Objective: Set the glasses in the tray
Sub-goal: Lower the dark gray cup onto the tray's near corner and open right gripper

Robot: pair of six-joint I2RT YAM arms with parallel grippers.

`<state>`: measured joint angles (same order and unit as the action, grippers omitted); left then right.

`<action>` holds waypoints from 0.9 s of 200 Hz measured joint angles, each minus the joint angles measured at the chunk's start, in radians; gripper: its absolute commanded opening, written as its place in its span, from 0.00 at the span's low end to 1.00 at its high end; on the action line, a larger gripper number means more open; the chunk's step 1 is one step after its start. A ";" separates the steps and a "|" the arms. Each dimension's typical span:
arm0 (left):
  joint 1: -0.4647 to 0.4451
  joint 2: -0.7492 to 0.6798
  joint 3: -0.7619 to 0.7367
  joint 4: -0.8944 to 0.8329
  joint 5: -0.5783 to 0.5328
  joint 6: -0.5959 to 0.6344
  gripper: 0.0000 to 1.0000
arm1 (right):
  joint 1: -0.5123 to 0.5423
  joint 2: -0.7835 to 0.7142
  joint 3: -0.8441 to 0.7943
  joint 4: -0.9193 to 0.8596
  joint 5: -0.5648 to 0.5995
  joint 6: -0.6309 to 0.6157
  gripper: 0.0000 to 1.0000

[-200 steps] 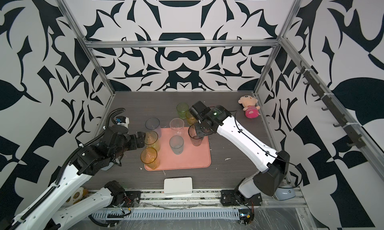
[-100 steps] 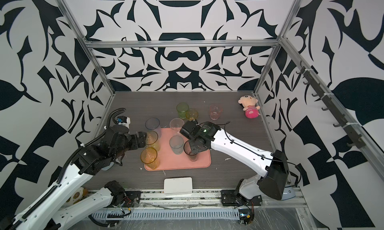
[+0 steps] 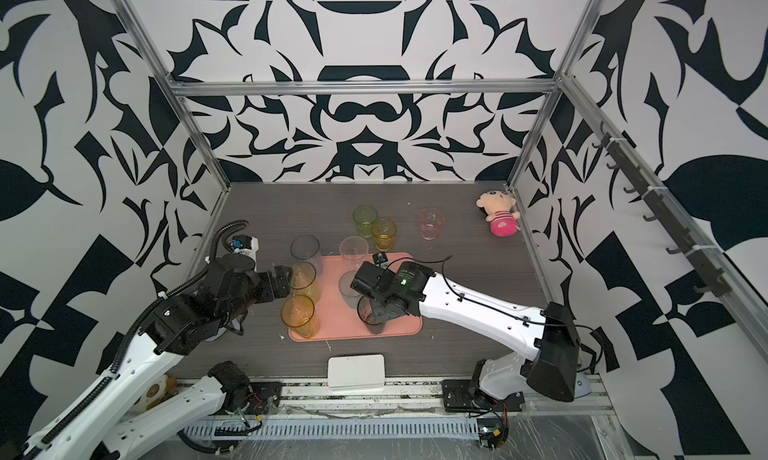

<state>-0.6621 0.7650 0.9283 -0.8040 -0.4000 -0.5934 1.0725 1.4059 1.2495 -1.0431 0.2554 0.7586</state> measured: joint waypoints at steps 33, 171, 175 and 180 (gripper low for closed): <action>0.000 -0.005 -0.002 0.000 0.000 -0.003 0.99 | 0.027 0.010 -0.001 0.038 0.000 0.017 0.00; 0.000 -0.018 -0.006 0.000 0.001 -0.009 0.99 | 0.077 0.096 0.011 0.130 -0.005 0.050 0.00; 0.000 -0.018 -0.006 0.000 0.001 -0.009 0.99 | 0.077 0.097 0.011 0.132 -0.005 0.051 0.00; 0.000 -0.018 -0.006 0.000 0.001 -0.009 0.99 | 0.077 0.097 0.011 0.132 -0.005 0.051 0.00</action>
<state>-0.6621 0.7475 0.9226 -0.8040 -0.3988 -0.6025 1.1500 1.5028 1.2602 -0.9108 0.2508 0.8101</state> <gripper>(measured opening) 0.994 0.050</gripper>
